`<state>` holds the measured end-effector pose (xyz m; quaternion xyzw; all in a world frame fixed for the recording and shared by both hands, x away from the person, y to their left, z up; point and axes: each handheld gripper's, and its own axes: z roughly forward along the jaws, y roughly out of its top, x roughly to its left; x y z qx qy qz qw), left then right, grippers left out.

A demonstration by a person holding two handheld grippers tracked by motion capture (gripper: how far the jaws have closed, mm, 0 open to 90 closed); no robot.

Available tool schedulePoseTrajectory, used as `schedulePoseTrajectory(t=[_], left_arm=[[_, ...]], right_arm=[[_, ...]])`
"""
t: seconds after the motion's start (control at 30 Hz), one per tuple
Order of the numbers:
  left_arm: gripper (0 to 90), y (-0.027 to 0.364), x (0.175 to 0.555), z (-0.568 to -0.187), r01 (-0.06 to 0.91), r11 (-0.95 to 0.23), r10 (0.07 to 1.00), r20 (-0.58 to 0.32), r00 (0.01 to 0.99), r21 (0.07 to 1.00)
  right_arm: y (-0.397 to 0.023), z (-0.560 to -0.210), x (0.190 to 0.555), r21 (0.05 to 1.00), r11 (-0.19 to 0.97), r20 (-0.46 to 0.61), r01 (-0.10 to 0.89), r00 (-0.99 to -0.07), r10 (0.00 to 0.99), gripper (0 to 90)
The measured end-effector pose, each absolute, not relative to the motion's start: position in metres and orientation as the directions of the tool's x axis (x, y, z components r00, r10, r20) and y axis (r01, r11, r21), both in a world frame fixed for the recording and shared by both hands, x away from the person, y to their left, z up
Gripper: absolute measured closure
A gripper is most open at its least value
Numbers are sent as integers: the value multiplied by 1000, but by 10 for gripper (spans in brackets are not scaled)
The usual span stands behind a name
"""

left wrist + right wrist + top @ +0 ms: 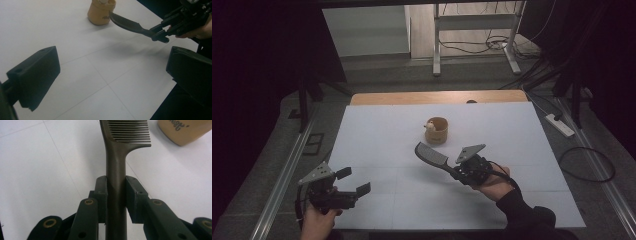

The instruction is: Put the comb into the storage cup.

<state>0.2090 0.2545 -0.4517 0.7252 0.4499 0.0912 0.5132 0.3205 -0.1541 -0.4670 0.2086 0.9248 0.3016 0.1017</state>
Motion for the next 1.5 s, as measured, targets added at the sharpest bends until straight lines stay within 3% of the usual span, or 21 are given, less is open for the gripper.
schedulePoseTrajectory(t=[0.87, 1.5], left_arm=[[0, 190, 254, -433, 477, -246, 648, -223, 729, 844], [0, 158, 294, -427, 503, -199, 569, -319, 758, 841]], right_arm=[[-175, -453, 313, 655, 693, -117, 300, -867, 485, 723], [-182, -443, 299, 715, 651, -130, 255, -866, 482, 722]])
